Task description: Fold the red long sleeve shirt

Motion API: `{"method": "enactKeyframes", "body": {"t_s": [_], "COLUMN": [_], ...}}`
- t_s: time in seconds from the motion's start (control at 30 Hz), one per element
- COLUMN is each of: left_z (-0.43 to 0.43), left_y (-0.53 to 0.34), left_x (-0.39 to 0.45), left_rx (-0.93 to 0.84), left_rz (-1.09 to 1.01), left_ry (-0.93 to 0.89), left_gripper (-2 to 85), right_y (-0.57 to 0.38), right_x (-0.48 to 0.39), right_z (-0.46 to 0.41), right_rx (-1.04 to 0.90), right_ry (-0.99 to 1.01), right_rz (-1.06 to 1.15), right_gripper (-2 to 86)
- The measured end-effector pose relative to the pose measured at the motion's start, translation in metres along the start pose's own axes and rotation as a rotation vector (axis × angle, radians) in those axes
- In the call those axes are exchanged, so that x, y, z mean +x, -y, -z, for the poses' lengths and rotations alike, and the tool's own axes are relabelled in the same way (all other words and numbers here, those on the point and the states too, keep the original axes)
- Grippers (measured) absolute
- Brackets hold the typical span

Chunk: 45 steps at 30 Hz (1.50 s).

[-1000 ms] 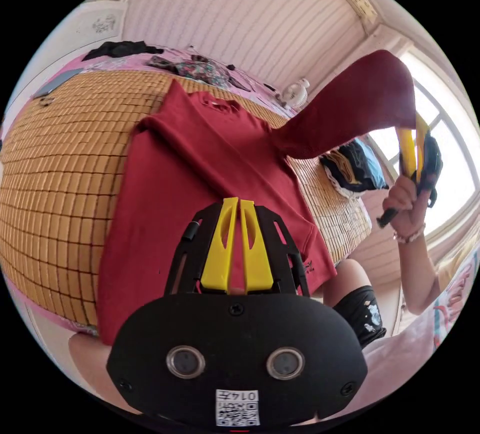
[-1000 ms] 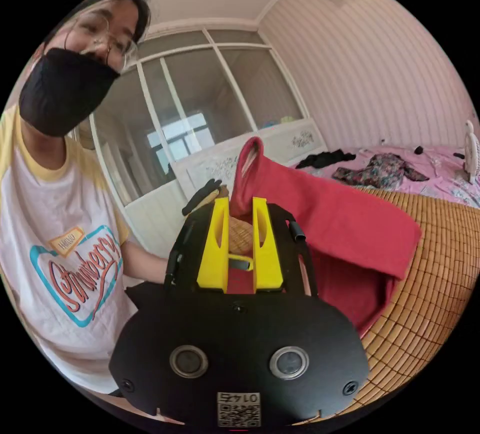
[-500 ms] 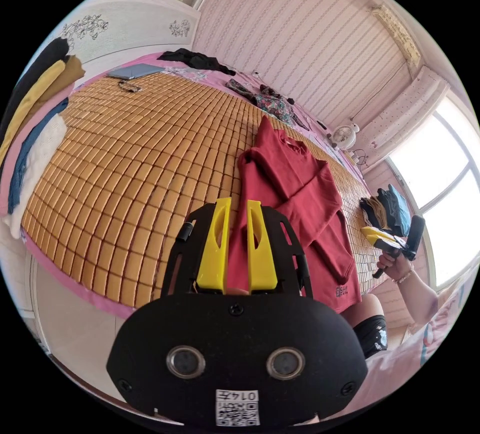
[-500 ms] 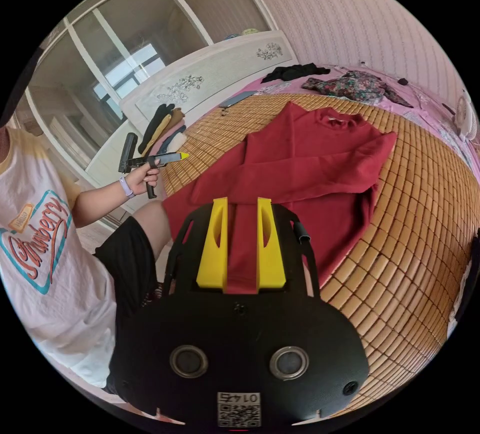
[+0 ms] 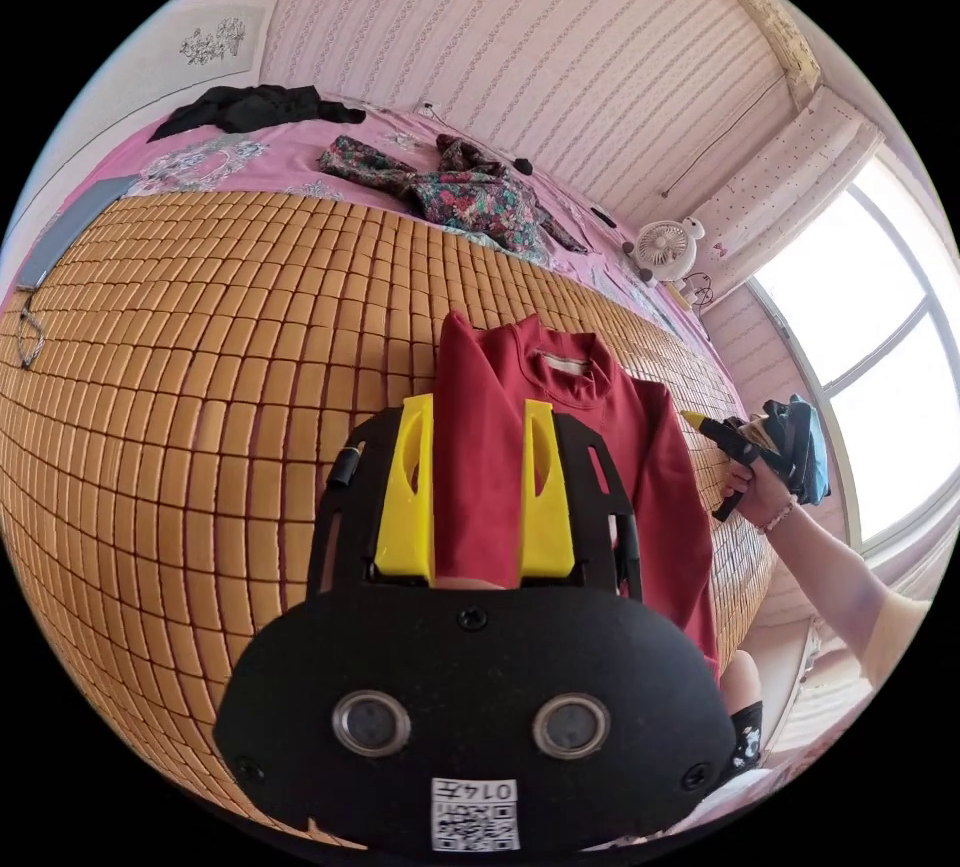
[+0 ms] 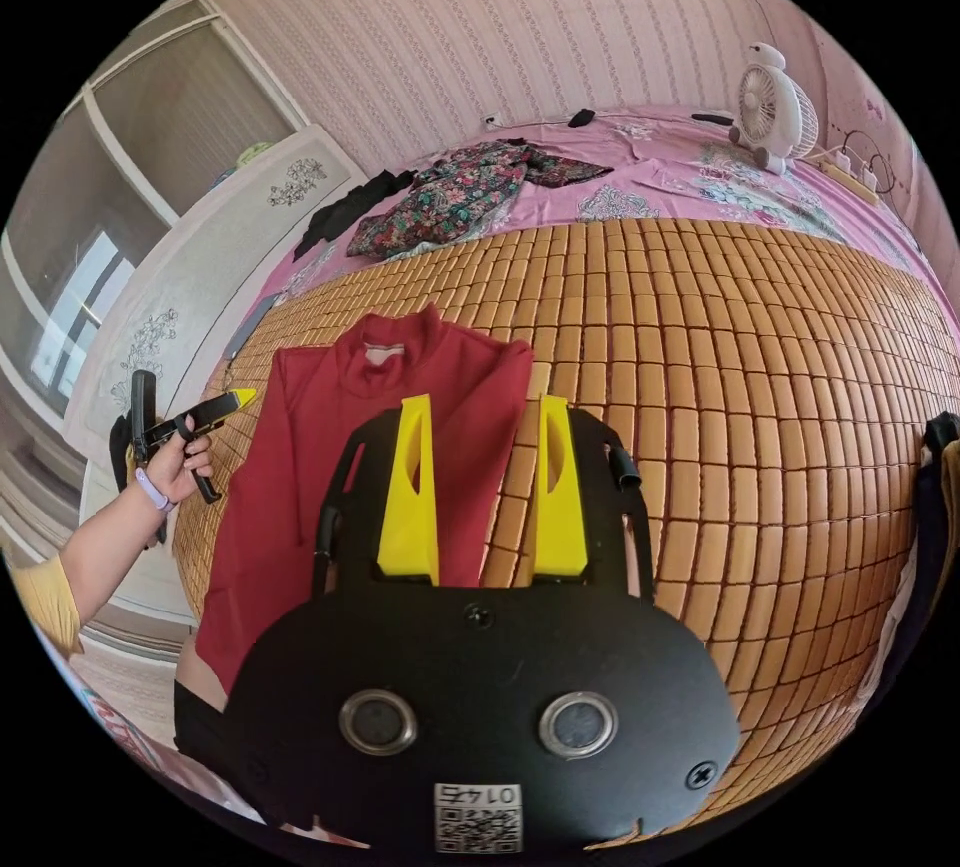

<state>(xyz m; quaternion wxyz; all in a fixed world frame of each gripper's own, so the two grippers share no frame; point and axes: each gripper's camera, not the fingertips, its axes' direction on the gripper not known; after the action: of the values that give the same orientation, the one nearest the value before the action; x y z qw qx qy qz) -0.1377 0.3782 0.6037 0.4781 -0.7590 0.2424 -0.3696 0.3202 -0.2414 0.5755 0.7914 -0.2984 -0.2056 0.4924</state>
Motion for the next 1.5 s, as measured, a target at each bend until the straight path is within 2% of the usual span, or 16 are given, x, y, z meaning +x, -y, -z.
{"method": "enactKeyframes", "body": {"t_s": [0.17, 0.23, 0.37, 0.43, 0.5, 0.6, 0.7, 0.77, 0.83, 0.93, 1.1, 1.23, 1.3, 1.33, 1.4, 1.5], "left_z": [-0.038, -0.034, 0.015, 0.048, 0.101, 0.166, 0.202, 0.21, 0.21, 0.206, 0.188, 0.165, 0.145, 0.14, 0.135, 0.142], "left_y": [0.027, 0.033, 0.039, 0.035, 0.015, -0.038, -0.118, -0.175, -0.227, -0.283, -0.299, -0.285, -0.281, -0.281, -0.287, -0.292], "left_x": [0.003, 0.006, 0.021, 0.029, 0.041, 0.05, 0.038, 0.023, 0.006, -0.011, -0.002, 0.02, 0.032, 0.035, 0.045, 0.048], "left_rx": [-0.186, -0.201, -0.064, 0.009, 0.094, 0.13, 0.045, -0.03, -0.113, -0.204, -0.175, -0.195, -0.266, -0.277, -0.26, -0.239], "left_rz": [-0.013, -0.012, -0.115, -0.149, -0.233, -0.367, -0.379, -0.308, -0.209, -0.051, 0.086, 0.014, -0.04, -0.054, -0.103, -0.077], "left_ry": [0.092, 0.094, 0.005, -0.07, -0.145, -0.224, -0.251, -0.214, -0.16, -0.103, -0.095, -0.074, 0.062, 0.086, 0.152, 0.149], "left_gripper": [7.2, 6.1, 5.0, 4.9, 4.6, 3.9, 2.4, 1.5, 0.7, 1.8, 7.0, 8.6, 8.4, 8.4, 8.3, 7.8], "right_y": [0.028, 0.035, 0.037, 0.029, 0.012, -0.043, -0.127, -0.182, -0.248, -0.298, -0.291, -0.26, -0.25, -0.245, -0.241, -0.243], "right_x": [0.018, 0.016, 0.004, -0.005, -0.015, -0.033, -0.046, -0.046, -0.041, -0.04, -0.056, -0.097, -0.112, -0.115, -0.11, -0.082], "right_z": [-0.036, -0.029, 0.011, 0.053, 0.091, 0.151, 0.179, 0.172, 0.141, 0.103, 0.059, 0.026, 0.0, -0.019, -0.035, -0.044], "right_rx": [-0.058, -0.045, 0.061, 0.116, 0.157, 0.169, 0.049, -0.07, -0.263, -0.402, -0.352, -0.259, -0.309, -0.366, -0.356, -0.342], "right_ry": [0.068, 0.064, 0.104, 0.192, 0.249, 0.351, 0.372, 0.35, 0.245, 0.105, 0.073, 0.052, 0.014, -0.077, -0.196, -0.196], "right_rz": [-0.073, -0.039, 0.097, 0.164, 0.239, 0.394, 0.504, 0.469, 0.374, 0.284, 0.226, 0.416, 0.527, 0.559, 0.516, 0.347], "right_gripper": [7.3, 5.7, 3.3, 2.4, 2.4, 2.4, 2.4, 3.1, 4.1, 5.3, 5.5, 4.7, 4.4, 5.4, 6.8, 9.3]}}
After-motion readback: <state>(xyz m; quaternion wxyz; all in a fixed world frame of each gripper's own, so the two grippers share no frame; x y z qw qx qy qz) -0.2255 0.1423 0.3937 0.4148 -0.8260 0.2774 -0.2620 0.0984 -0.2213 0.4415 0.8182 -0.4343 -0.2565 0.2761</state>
